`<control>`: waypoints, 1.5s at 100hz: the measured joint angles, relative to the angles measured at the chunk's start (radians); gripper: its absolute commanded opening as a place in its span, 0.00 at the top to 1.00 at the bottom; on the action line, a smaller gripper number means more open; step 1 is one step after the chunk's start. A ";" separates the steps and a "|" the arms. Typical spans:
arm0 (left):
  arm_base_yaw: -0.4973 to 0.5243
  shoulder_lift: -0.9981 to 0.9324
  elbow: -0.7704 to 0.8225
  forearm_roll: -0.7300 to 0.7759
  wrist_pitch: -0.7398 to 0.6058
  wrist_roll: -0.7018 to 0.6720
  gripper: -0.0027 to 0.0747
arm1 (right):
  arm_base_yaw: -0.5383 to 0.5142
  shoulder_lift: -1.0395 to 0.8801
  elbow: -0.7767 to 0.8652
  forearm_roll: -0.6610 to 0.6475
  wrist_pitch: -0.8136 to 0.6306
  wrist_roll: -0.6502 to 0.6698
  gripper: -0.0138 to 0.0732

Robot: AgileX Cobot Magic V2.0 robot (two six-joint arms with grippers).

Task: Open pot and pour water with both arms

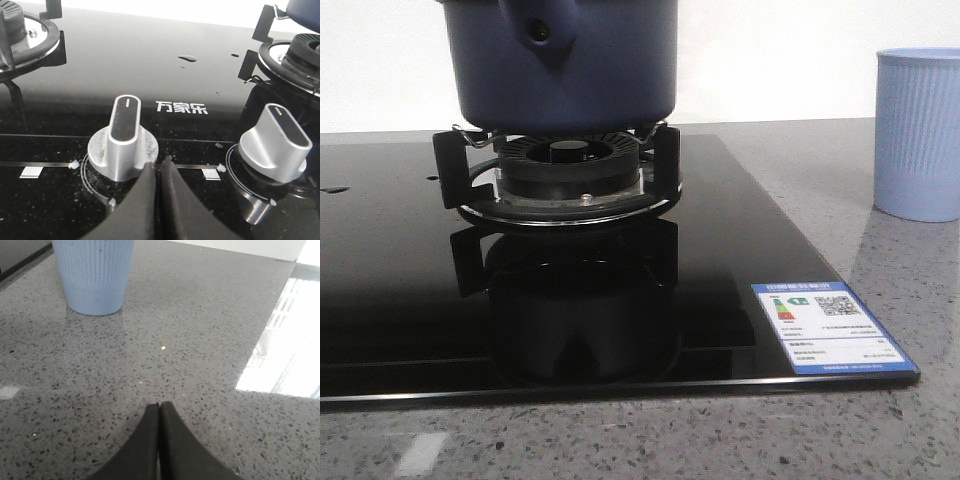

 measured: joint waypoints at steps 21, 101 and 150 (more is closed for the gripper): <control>0.000 0.000 0.000 0.058 -0.024 0.000 0.99 | 0.000 0.000 0.000 0.000 0.000 0.000 0.91; 0.000 0.000 0.000 -0.628 -0.318 0.000 0.99 | 0.000 0.000 0.000 0.179 -0.658 0.222 0.90; 0.000 0.170 -0.286 -0.596 0.040 0.211 0.99 | 0.000 0.242 -0.347 0.399 -0.067 0.251 0.91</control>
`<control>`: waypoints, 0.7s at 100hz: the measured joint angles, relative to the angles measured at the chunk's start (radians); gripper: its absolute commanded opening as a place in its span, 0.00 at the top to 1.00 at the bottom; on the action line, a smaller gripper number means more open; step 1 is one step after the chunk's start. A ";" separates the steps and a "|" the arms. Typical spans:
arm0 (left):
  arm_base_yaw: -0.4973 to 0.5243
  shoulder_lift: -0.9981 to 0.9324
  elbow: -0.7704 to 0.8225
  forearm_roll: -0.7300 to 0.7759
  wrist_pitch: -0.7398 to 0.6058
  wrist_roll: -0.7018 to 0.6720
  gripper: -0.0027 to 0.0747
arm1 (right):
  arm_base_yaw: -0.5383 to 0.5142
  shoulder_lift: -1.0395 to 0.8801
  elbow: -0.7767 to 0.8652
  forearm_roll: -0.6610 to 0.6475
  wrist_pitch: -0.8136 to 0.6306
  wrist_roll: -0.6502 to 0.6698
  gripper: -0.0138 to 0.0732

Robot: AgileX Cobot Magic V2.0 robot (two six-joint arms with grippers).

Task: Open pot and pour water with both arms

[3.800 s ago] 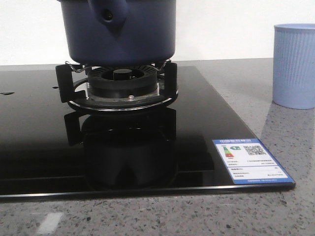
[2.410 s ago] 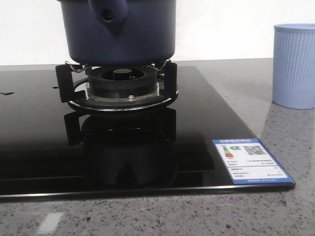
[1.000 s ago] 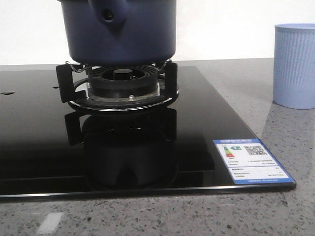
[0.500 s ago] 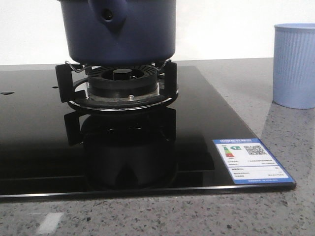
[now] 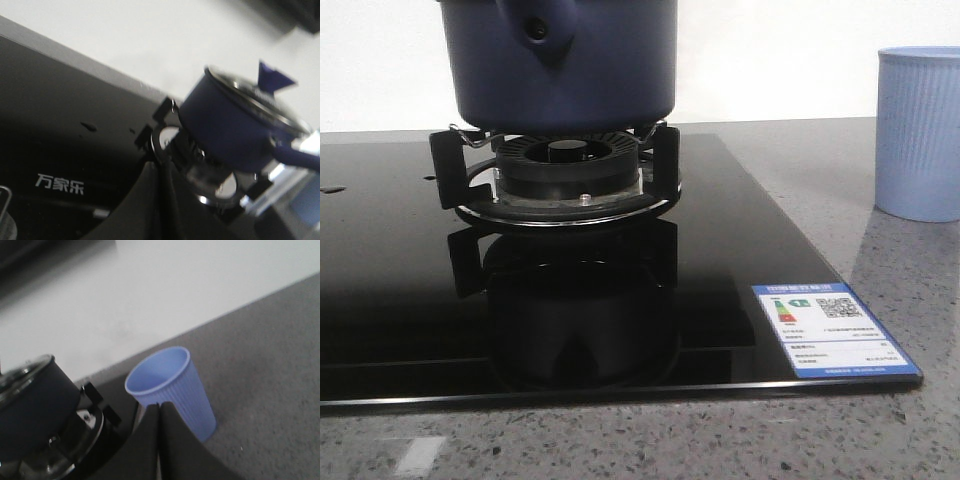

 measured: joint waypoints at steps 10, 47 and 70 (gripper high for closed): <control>0.000 0.107 -0.094 -0.034 0.138 0.126 0.99 | 0.000 0.086 -0.101 -0.006 0.177 0.000 0.91; 0.000 0.413 -0.376 -0.477 0.630 0.727 0.99 | 0.000 0.265 -0.399 0.244 0.676 -0.203 0.93; 0.000 0.456 -0.450 -0.670 0.713 0.895 0.99 | 0.000 0.347 -0.463 0.660 0.867 -0.522 0.93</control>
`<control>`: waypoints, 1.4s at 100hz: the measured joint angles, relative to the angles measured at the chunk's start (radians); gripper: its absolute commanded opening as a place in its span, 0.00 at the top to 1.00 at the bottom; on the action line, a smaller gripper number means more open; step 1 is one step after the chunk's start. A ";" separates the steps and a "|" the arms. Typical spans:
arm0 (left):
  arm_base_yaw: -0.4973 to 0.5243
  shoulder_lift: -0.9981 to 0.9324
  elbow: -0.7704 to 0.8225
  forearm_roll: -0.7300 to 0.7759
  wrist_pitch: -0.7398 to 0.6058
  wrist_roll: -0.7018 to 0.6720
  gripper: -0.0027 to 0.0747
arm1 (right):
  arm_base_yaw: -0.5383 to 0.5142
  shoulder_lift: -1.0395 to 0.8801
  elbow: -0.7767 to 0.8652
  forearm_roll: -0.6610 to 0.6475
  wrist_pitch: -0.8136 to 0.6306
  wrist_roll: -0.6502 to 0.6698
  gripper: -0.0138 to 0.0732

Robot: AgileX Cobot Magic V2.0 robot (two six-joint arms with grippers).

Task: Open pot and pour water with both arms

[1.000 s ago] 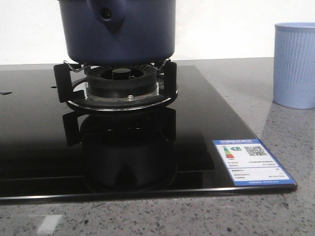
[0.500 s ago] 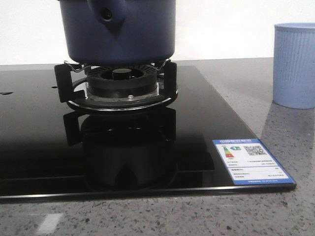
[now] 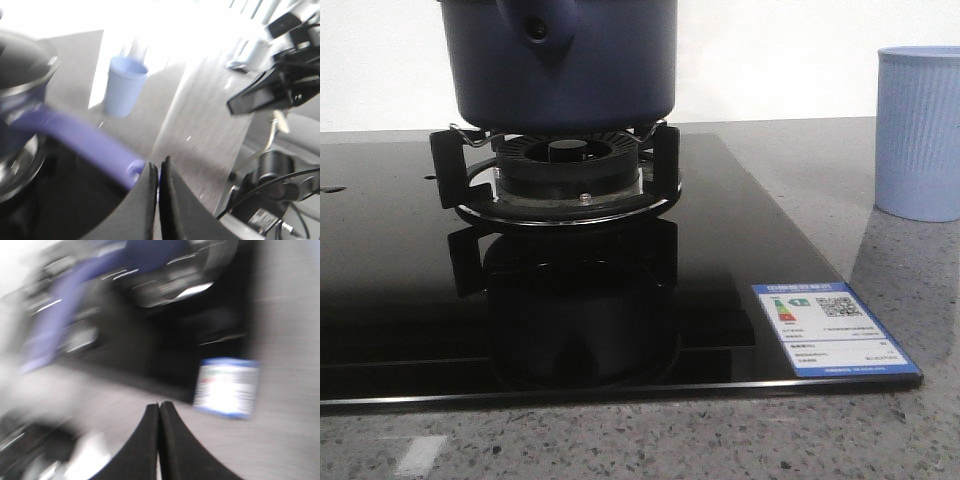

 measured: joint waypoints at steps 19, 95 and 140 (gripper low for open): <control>-0.002 0.004 -0.002 -0.037 -0.033 0.067 0.99 | 0.000 0.021 -0.004 0.288 -0.061 -0.410 0.93; -0.139 0.222 -0.085 -0.051 -0.446 0.531 0.33 | 0.000 0.026 -0.006 0.286 -0.313 -0.839 0.15; -0.236 0.633 -0.368 -0.061 -0.515 0.623 0.19 | 0.019 0.026 -0.006 0.284 -0.339 -0.840 0.15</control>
